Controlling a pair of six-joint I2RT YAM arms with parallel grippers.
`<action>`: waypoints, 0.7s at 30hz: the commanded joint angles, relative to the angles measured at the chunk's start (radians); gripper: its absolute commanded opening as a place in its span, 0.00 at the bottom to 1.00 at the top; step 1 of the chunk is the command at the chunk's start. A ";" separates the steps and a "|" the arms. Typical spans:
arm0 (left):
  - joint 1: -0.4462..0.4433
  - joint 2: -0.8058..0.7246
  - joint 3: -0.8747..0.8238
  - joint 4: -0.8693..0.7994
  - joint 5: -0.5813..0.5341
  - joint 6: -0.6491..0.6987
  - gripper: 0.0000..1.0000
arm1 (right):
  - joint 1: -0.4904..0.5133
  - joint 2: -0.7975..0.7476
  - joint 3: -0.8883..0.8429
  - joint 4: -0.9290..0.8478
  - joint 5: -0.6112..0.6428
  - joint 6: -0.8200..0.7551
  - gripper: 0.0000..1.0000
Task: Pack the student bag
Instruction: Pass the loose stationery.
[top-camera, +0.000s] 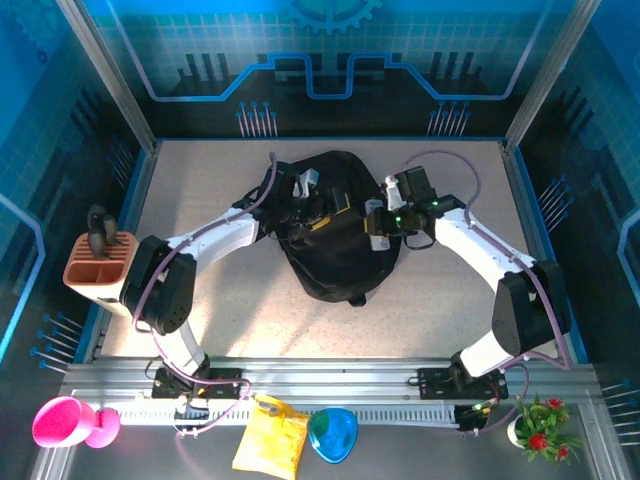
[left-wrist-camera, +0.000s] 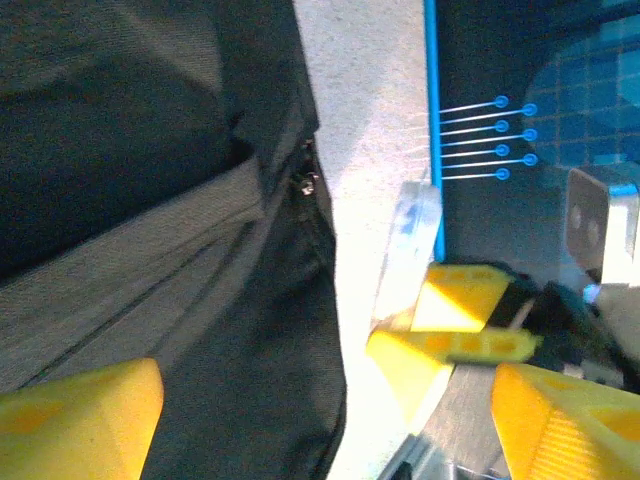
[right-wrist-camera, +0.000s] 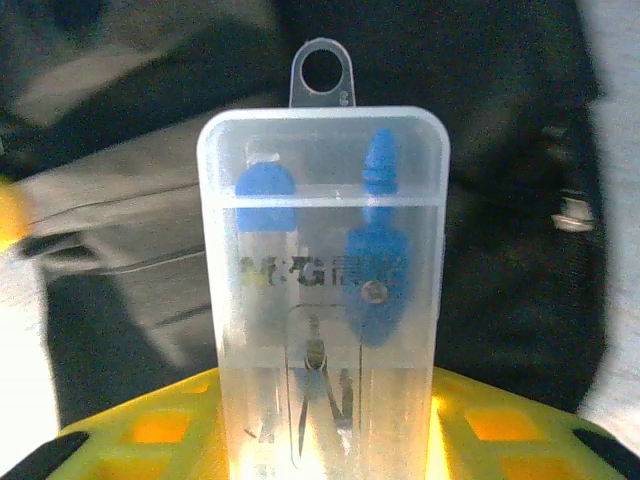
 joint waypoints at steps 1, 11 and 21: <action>-0.008 0.032 0.036 0.088 0.082 -0.079 0.82 | 0.041 -0.027 -0.002 0.093 -0.131 -0.035 0.43; -0.020 0.068 0.052 0.103 0.099 -0.116 0.48 | 0.088 0.009 0.017 0.122 -0.195 -0.064 0.43; 0.015 0.026 0.005 0.215 0.092 -0.187 0.15 | 0.051 -0.049 -0.028 0.189 -0.212 0.053 0.74</action>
